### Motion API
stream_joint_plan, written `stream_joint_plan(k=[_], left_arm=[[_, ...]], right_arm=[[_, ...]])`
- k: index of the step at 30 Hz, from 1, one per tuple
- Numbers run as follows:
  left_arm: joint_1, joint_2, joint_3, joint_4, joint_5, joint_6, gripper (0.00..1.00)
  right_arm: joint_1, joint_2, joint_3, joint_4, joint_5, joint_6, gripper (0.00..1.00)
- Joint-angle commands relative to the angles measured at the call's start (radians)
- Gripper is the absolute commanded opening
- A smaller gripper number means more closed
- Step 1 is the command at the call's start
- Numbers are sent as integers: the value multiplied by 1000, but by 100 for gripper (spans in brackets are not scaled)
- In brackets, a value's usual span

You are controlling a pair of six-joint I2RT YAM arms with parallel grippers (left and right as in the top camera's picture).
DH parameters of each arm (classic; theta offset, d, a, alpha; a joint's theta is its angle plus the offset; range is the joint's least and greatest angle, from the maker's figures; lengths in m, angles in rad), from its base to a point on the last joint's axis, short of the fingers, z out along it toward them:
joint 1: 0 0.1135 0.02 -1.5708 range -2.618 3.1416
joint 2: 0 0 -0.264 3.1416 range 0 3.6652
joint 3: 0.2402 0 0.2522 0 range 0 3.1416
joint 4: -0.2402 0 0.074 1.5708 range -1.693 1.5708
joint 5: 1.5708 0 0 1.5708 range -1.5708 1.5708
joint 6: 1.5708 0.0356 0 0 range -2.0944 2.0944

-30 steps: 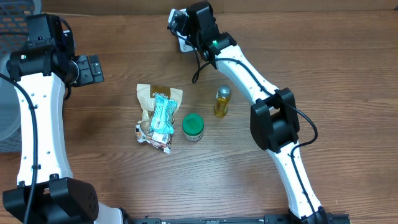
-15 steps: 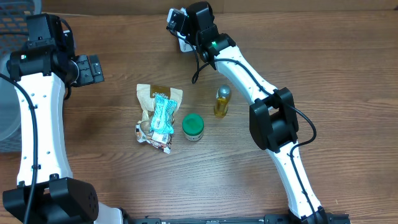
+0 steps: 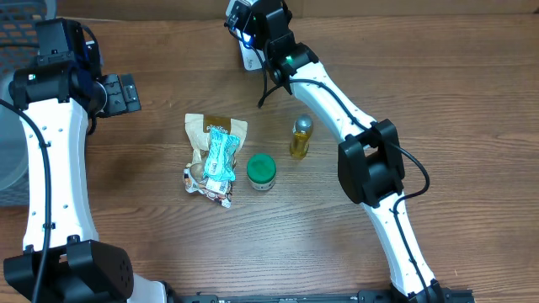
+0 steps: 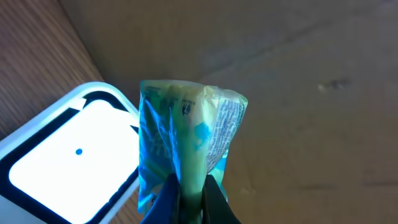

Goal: Scan the item barcode
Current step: 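Hold the tissue pack barcode over the scanner window, then move the tissue pack away from the scanner to the right side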

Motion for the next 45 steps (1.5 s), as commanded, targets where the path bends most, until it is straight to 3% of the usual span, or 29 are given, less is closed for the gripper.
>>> stream_joint_plan(k=[1, 8, 15, 21, 25, 45], left_arm=[[3, -13, 19, 1, -5, 22, 100], [3, -13, 19, 1, -5, 22, 100], [3, -13, 19, 1, -5, 22, 100], [3, -13, 19, 1, -5, 22, 99], [3, -13, 19, 1, -5, 22, 100], [3, -13, 19, 1, -5, 22, 100]], right_arm=[[9, -157, 5, -33, 45, 144, 4], [3, -385, 5, -304, 45, 586, 4], [-62, -571, 5, -810, 37, 1078, 4], [-187, -580, 3, -1255, -90, 1287, 4], [-274, -536, 2, -1437, -102, 1429, 4], [-448, -515, -591, -1172, -131, 1445, 4]])
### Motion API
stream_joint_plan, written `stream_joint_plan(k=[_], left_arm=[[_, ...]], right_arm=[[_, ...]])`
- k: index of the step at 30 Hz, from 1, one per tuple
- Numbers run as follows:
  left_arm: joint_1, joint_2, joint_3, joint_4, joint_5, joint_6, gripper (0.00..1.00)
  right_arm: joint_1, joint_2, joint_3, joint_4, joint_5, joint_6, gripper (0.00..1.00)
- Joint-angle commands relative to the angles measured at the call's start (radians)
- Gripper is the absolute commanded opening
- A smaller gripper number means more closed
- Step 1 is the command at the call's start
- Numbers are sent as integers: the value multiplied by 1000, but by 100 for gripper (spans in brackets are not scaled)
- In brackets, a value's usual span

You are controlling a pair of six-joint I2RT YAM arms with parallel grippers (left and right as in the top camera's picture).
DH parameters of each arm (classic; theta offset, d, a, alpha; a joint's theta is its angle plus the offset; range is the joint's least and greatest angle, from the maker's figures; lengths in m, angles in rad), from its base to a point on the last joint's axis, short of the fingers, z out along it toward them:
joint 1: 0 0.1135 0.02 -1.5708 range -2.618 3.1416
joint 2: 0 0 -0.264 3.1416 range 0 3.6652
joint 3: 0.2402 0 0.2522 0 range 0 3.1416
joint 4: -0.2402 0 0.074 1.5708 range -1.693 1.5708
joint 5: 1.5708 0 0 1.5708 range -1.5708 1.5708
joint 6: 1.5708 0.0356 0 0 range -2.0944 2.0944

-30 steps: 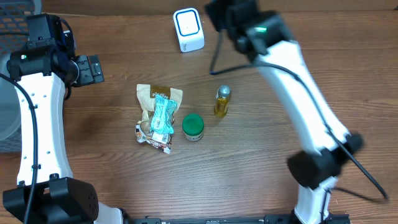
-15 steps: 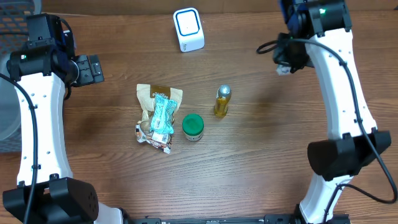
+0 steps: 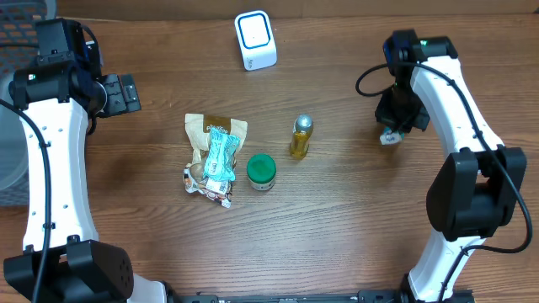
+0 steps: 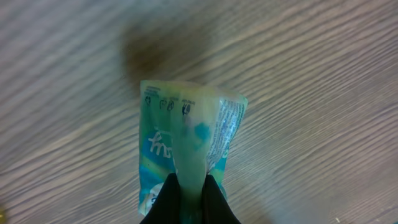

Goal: Scan the item barcode
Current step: 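Move the tissue pack away from the scanner to the right side, then lower the tissue pack onto the table and open the right gripper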

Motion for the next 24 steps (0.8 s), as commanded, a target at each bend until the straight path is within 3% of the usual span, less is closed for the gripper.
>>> stream_joint_plan(k=[1, 14, 24], left_arm=[[3, -13, 19, 1, -5, 22, 99], [3, -13, 19, 1, -5, 22, 100], [3, -13, 19, 1, -5, 22, 100]], right_arm=[[-25, 0, -50, 40, 3, 8, 4], [-68, 0, -130, 200, 2, 4, 11], [-68, 1, -136, 219, 2, 5, 12]])
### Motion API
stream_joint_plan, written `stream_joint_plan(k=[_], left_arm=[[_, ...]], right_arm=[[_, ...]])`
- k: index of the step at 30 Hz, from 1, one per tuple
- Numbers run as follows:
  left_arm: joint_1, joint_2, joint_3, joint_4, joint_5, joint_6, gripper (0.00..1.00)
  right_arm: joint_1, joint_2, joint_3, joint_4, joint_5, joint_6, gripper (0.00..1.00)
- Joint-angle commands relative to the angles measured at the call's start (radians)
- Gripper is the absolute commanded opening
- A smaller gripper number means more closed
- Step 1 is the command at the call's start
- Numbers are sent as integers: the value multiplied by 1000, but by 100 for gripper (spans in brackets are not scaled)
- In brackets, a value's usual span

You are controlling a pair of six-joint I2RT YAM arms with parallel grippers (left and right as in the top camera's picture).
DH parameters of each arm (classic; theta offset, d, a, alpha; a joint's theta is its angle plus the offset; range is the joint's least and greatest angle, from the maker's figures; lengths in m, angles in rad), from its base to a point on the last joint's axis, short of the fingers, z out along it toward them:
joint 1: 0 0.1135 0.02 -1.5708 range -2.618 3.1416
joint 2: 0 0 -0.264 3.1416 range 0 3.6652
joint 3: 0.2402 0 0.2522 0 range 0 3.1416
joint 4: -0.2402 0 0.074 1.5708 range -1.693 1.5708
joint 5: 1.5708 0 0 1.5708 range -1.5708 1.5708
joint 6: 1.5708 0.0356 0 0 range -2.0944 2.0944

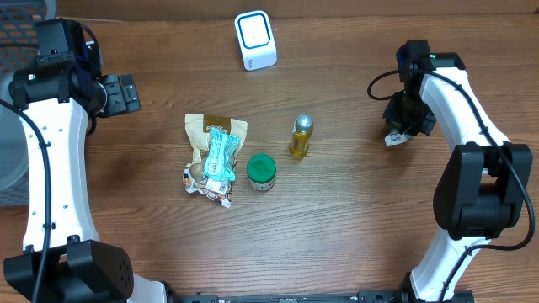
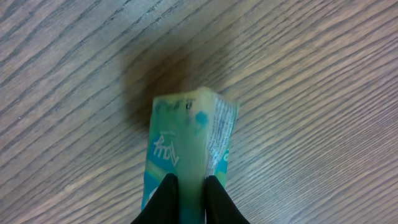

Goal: Scan the item barcode
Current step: 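Lower the tissue pack onto the table and open the right gripper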

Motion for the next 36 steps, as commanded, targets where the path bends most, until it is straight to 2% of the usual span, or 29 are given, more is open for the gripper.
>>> stream_joint_plan(k=[1, 15, 18, 20, 26, 31, 36], left_arm=[[3, -13, 19, 1, -5, 22, 99], [3, -13, 19, 1, -5, 22, 100], [3, -13, 19, 1, -5, 22, 100], [3, -13, 19, 1, -5, 22, 100], [3, -13, 19, 1, -5, 22, 100], [3, -13, 19, 1, -5, 22, 100], [3, -13, 19, 1, -5, 22, 100]], right_arm=[[-1, 1, -12, 7, 2, 2, 12], [-1, 1, -70, 3, -16, 2, 13], [-1, 1, -104, 0, -59, 2, 5], [-1, 1, -119, -6, -58, 2, 4], [-1, 1, -141, -28, -58, 2, 4], [-1, 1, -141, -24, -58, 2, 11], [-1, 1, -141, -23, -58, 2, 11]])
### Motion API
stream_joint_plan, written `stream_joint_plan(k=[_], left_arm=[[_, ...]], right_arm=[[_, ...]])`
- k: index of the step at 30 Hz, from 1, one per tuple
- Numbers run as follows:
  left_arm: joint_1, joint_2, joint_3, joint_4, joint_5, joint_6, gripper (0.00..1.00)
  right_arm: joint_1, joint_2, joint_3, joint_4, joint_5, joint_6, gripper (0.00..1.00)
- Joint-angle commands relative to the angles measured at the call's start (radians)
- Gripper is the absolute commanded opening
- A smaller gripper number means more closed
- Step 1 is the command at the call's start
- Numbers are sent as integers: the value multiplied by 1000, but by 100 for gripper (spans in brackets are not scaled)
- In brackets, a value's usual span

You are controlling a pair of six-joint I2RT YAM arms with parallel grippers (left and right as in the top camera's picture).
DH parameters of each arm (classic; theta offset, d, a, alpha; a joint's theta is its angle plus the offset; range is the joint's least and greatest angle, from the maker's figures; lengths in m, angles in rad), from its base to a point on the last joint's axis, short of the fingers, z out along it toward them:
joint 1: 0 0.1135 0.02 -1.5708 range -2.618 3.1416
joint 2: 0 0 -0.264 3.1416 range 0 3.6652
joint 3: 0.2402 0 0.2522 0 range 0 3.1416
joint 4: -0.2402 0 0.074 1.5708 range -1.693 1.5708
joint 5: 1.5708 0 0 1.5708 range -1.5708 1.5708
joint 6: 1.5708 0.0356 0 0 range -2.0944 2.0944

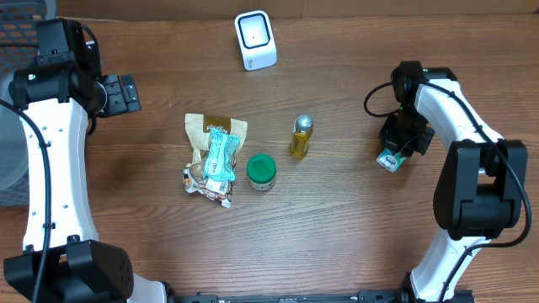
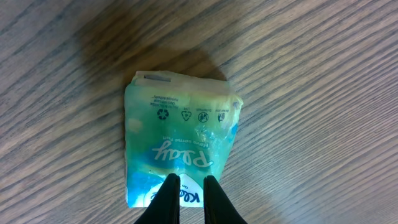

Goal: Scan the item barcode
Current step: 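Lower the tissue pack onto the table and open the right gripper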

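The white barcode scanner [image 1: 255, 39] stands at the table's far edge with its face up. A teal tissue pack [image 2: 180, 143] lies flat on the wood at the right [image 1: 389, 158], printed side up. My right gripper [image 2: 192, 196] hangs just over the pack's near end, and the label shows through the narrow gap between its fingers, which pinch nothing. In the overhead view the right gripper [image 1: 397, 145] covers part of the pack. My left gripper [image 1: 125, 93] is held at the far left, open and empty.
A pile of snack packets [image 1: 215, 156], a green-lidded jar [image 1: 262, 171] and a small yellow bottle [image 1: 301, 137] sit mid-table. A dark basket [image 1: 17, 34] and a grey bin [image 1: 7, 160] are at the left edge.
The tissue pack stood on edge, pinched between my right fingers against the table. Now it lies flat and the fingers are off it. The left arm has not moved.
My right gripper held the tissue pack up to the lit scanner at the far edge. It then held the pack over the right side of the table, then down on the wood there. Now the pack lies flat, let go.
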Motion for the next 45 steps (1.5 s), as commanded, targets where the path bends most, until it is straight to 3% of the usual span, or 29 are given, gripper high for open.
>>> stream_joint_plan(k=[1, 15, 24, 32, 36, 45], left_arm=[[3, -13, 19, 1, -5, 22, 100], [3, -13, 19, 1, -5, 22, 100], [3, -13, 19, 1, -5, 22, 100], [3, -13, 19, 1, -5, 22, 100], [3, -13, 19, 1, -5, 22, 100], [3, -13, 19, 1, -5, 22, 99]], right_arm=[[-1, 1, -5, 5, -2, 2, 11], [-1, 1, -22, 8, -2, 5, 11], [-1, 1, -117, 113, -2, 4, 10], [-1, 0, 40, -26, -7, -51, 13], [2, 0, 123, -95, -102, -52, 13], [52, 1, 30, 8, -159, -52, 9]])
